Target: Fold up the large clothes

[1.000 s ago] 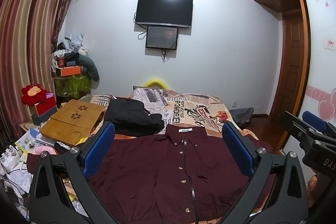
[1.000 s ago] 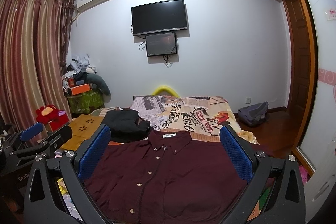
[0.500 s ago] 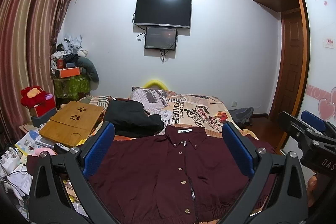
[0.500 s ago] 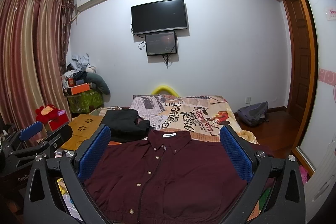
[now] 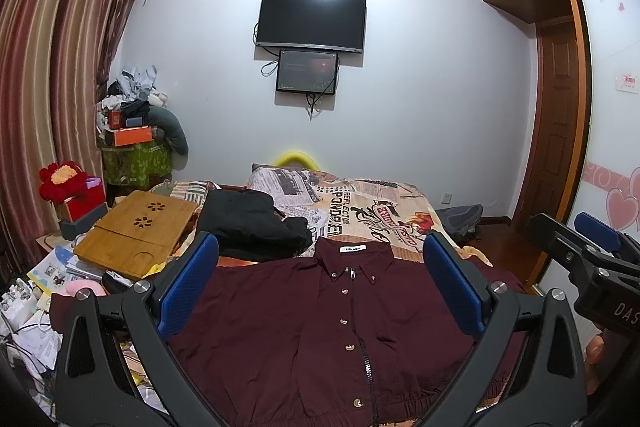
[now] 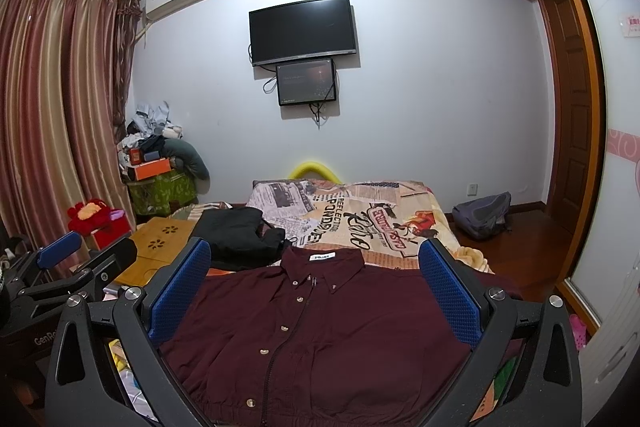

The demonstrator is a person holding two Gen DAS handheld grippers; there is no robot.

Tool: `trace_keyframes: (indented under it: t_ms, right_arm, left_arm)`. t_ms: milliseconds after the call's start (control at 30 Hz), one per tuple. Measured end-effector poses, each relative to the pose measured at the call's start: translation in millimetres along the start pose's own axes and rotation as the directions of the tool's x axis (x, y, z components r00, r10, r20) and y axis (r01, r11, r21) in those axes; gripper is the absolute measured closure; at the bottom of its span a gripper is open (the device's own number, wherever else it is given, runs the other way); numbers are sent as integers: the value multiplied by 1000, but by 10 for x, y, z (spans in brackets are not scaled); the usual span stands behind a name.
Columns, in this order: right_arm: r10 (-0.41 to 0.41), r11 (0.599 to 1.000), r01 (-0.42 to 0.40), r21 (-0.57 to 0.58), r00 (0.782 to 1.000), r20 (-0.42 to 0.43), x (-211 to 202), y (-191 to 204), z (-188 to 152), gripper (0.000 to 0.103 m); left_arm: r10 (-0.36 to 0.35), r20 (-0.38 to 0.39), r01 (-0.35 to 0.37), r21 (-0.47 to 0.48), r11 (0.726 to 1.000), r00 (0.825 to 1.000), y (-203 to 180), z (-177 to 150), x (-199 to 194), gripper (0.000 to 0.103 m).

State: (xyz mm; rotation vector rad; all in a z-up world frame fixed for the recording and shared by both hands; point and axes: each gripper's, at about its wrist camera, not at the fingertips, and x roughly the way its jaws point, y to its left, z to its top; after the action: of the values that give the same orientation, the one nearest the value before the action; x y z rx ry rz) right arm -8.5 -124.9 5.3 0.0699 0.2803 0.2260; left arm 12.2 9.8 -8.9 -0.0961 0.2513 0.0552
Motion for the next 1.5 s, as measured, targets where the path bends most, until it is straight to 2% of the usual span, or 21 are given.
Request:
trace_keyframes:
  t_ms: [267,433,567,700,800,900,967,1067,1133,1233,1267,1367,1433,1500]
  right_arm:
    - [-2,1000,2,-2,1000,-19,90,9,-25,0]
    - [-2,1000,2,-3,999,-39,212,13,-37,0]
    - [-19,1000,18,-14,998,-63,393,19,-57,0]
    - [-29,999,28,-19,994,-101,611,-12,-111,0]
    - [-42,999,38,-27,991,-126,736,-19,-147,0]
    - [-58,997,50,-53,985,-165,948,-19,-203,0]
    - [-61,997,50,-62,981,-186,1034,-22,-215,0]
    - [-57,996,41,-73,971,-234,1227,-29,-250,0]
    - [-56,996,36,-79,959,-278,1389,-43,-295,0]
    - [-45,997,19,-81,943,-331,1555,-40,-366,0]
    - [-40,997,13,-78,936,-348,1609,-41,-394,0]
    - [-29,997,0,-73,917,-397,1737,-36,-469,0]
    - [-29,997,-2,-74,906,-423,1795,-13,-504,0]
    - [-32,997,-3,-79,896,-444,1865,11,-534,0]
  left_arm:
    - [16,-6,-16,-6,1000,1000,65,-5,78,0]
    - [38,-21,-39,-30,999,999,231,12,217,0]
    - [94,-31,-95,-36,995,995,444,38,384,0]
    - [205,-42,-206,-24,978,978,785,38,585,0]
    - [262,-62,-264,-32,964,963,1097,-7,741,0]
    - [332,-93,-338,-56,939,939,1486,-91,873,0]
    - [360,-142,-373,-80,924,922,1775,-171,958,0]
    - [385,-247,-427,-151,891,889,2286,-342,1095,0]
    - [392,-322,-470,-215,856,862,2652,-514,1181,0]
    - [366,-430,-514,-304,802,825,3137,-817,1280,0]
    - [347,-455,-519,-336,786,820,3258,-911,1296,0]
    - [243,-532,-525,-476,706,811,3659,-1298,1388,4]
    - [187,-572,-541,-546,640,799,3874,-1558,1416,11]
    - [131,-601,-555,-605,571,789,4046,-1807,1452,12]
